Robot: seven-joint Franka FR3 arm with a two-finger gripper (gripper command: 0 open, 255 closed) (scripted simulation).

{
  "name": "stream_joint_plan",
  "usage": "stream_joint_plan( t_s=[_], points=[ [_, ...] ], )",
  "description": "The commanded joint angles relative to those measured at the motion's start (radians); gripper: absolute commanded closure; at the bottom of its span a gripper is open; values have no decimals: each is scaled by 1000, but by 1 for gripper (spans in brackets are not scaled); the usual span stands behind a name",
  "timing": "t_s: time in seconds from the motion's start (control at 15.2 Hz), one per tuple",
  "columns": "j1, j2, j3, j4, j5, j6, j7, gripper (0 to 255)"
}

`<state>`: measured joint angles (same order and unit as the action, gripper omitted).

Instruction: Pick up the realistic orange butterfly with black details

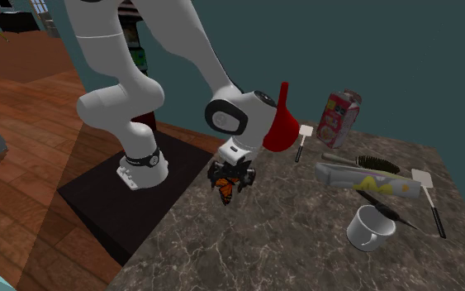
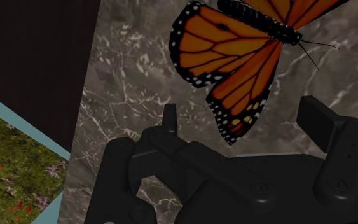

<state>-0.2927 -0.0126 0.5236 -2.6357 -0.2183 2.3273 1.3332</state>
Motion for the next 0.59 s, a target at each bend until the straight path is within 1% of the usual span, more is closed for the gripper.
stream_joint_plan(
  t_s=[0.0, 0.13, 0.2, 0.26, 0.53],
  points=[
    [-4, 35, -2, -2, -32, 29, 28, 0],
    [-5, 63, -6, -1, -60, 49, 50, 0],
    [-4, 63, -7, -1, -59, 49, 50, 0],
    [-4, 63, -6, -2, -59, 49, 50, 255],
    [-4, 61, -6, -3, -58, 50, 49, 255]
  ],
)
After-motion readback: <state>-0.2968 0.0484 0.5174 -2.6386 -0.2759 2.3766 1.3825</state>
